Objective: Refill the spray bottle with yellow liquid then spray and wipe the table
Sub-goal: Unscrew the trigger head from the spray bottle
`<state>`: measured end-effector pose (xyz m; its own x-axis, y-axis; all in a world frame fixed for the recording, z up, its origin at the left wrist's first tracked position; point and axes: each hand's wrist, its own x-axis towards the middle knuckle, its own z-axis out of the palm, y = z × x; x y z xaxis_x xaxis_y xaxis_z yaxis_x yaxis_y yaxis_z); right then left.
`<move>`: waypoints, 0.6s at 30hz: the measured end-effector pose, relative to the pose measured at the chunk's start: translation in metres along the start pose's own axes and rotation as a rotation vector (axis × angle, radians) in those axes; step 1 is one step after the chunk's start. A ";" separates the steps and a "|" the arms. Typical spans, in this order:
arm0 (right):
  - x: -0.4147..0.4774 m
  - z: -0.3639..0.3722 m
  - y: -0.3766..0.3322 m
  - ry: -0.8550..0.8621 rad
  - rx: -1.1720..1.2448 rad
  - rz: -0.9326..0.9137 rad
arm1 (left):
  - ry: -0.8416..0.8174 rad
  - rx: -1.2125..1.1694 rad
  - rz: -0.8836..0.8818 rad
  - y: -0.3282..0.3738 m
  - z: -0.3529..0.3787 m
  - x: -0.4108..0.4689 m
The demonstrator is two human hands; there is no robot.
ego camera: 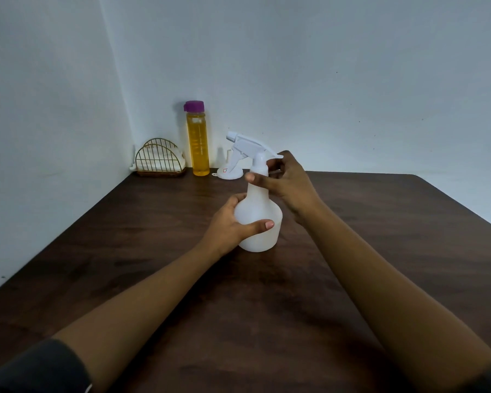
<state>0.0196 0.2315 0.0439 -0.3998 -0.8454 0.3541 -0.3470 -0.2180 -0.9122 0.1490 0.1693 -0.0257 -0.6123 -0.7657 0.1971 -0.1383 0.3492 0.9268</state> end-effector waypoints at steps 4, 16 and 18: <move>-0.003 0.005 0.004 0.058 -0.042 -0.080 | -0.008 -0.013 0.000 -0.001 -0.002 0.000; -0.004 0.000 0.008 0.044 0.069 -0.056 | -0.017 -0.019 0.001 -0.002 -0.002 0.001; -0.005 0.008 0.008 0.140 0.039 -0.099 | -0.016 -0.017 0.005 -0.003 -0.002 0.001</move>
<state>0.0255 0.2306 0.0335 -0.4803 -0.7436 0.4651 -0.3583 -0.3177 -0.8779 0.1499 0.1666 -0.0273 -0.6254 -0.7551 0.1969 -0.1223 0.3440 0.9310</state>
